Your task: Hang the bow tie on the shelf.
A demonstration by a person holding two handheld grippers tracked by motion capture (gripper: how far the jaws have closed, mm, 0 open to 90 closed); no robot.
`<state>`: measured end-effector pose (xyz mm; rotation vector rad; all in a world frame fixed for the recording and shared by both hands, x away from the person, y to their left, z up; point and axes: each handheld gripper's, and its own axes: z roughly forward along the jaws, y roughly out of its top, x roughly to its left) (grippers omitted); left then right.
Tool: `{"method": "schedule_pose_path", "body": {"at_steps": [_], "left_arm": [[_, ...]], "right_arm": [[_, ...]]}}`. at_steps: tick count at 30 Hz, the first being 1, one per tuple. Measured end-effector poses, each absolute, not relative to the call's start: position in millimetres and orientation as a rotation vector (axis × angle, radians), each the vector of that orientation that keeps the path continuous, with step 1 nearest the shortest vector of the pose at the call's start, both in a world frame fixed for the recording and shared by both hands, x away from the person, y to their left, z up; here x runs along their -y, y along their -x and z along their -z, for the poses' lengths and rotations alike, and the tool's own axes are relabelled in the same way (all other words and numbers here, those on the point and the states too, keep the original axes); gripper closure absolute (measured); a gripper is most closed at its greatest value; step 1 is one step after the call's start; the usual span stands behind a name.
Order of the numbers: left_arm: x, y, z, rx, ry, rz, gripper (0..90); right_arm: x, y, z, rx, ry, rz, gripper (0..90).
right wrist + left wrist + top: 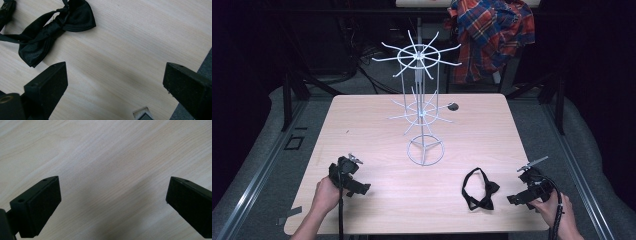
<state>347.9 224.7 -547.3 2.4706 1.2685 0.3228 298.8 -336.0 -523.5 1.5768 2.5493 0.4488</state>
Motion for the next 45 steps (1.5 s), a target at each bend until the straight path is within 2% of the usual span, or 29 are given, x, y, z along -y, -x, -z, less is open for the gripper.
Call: {"method": "schedule_pose_path", "body": {"at_steps": [19, 28, 35, 40, 45], "left_arm": [[-223, -349, 548, -1.245, -2.481, -0.316, 0.0], [-221, -348, 547, -1.232, -2.486, -0.317, 0.0], [-222, -347, 547, -1.247, -2.483, -0.321, 0.0], [-222, -347, 547, -1.249, -2.481, -0.322, 0.0], [-221, -346, 547, -1.248, -2.484, -0.327, 0.0]], "right_arm": [[328, -303, 523, -2.553, -1.624, -0.557, 7.3], [307, -308, 529, -2.569, -1.661, -0.648, 14.6], [289, -310, 530, -2.583, -1.601, -0.556, 19.8], [281, -311, 529, -2.580, -1.580, -0.520, 27.2], [278, -314, 529, -2.569, -1.573, -0.508, 27.8]]}}
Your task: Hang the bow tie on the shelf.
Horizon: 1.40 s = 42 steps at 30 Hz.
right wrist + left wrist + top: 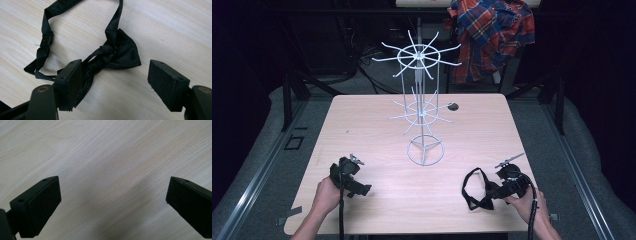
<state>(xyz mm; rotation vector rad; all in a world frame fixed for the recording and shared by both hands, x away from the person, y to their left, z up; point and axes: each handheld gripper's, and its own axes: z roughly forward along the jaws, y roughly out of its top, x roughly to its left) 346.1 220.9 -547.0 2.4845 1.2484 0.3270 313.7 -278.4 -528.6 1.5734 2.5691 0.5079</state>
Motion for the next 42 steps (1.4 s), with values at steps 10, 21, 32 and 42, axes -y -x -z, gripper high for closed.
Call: {"method": "schedule_pose_path", "body": {"at_steps": [10, 21, 32, 42], "left_arm": [[-219, -347, 546, -1.240, -2.489, -0.328, 0.0], [-218, -348, 549, -1.243, -2.501, -0.317, 0.1], [-218, -347, 550, -1.248, -2.507, -0.318, 0.1], [-219, -348, 552, -1.250, -2.517, -0.312, 0.1]], "right_arm": [[276, -315, 532, -2.558, -1.602, -0.515, 30.2], [265, -324, 537, -2.541, -1.579, -0.419, 37.7], [259, -333, 538, -2.532, -1.612, -0.412, 38.7], [258, -342, 539, -2.536, -1.652, -0.390, 38.0]]}}
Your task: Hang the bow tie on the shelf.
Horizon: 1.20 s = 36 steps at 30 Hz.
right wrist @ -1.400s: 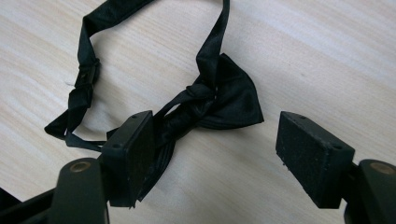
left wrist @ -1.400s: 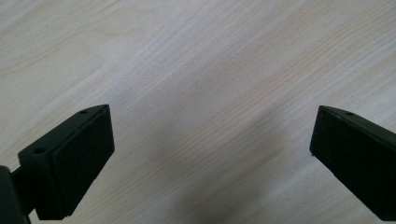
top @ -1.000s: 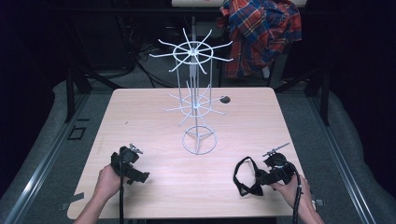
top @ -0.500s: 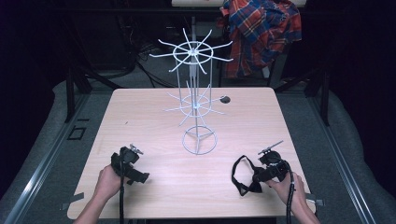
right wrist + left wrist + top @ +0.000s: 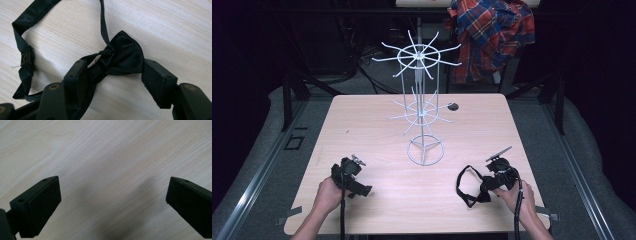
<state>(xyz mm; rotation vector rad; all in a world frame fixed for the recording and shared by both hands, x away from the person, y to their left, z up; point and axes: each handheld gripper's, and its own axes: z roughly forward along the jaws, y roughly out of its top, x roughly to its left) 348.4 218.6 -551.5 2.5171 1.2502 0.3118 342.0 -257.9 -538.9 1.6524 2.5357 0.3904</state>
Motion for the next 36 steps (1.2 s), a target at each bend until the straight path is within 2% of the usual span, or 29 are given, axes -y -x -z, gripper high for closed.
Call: {"method": "schedule_pose_path", "body": {"at_steps": [4, 11, 14, 15, 26, 36], "left_arm": [[-219, -348, 551, -1.250, -2.515, -0.310, 0.1], [-218, -350, 553, -1.244, -2.522, -0.295, 0.1], [-217, -350, 553, -1.239, -2.526, -0.294, 0.1], [-217, -350, 553, -1.237, -2.528, -0.295, 0.1], [-222, -347, 552, -1.243, -2.524, -0.293, 0.1], [-219, -348, 552, -1.220, -2.527, -0.287, 0.1]], "right_arm": [[258, -345, 543, -2.504, -1.718, -0.450, 36.2], [255, -354, 543, -2.553, -1.687, -0.362, 35.0], [252, -356, 545, -2.578, -1.681, -0.375, 39.0], [249, -356, 545, -2.574, -1.665, -0.367, 46.1], [246, -351, 545, -2.566, -1.550, -0.361, 68.3], [253, -350, 540, -2.572, -1.514, -0.404, 72.0]]}}
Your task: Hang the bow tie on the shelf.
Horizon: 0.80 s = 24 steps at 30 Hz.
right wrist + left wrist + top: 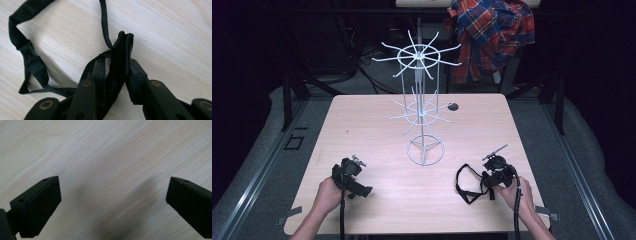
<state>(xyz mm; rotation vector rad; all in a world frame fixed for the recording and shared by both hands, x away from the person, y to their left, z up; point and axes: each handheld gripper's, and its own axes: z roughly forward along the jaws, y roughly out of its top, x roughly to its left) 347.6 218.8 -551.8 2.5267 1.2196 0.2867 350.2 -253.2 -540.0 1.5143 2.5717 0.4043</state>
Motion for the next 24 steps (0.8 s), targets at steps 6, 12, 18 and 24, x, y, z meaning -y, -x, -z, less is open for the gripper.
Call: {"method": "schedule_pose_path", "body": {"at_steps": [6, 12, 18, 24], "left_arm": [[-221, -347, 551, -1.229, -2.525, -0.291, 0.1], [-222, -347, 550, -1.231, -2.521, -0.295, 0.1], [-221, -347, 550, -1.225, -2.522, -0.298, 0.1], [-221, -347, 550, -1.223, -2.520, -0.294, 0.1]], "right_arm": [[254, -346, 529, -2.551, -1.469, -0.435, 72.5], [247, -341, 519, -2.534, -1.383, -0.481, 72.9], [243, -337, 509, -2.525, -1.331, -0.523, 73.0], [241, -332, 494, -2.504, -1.278, -0.597, 73.2]]}}
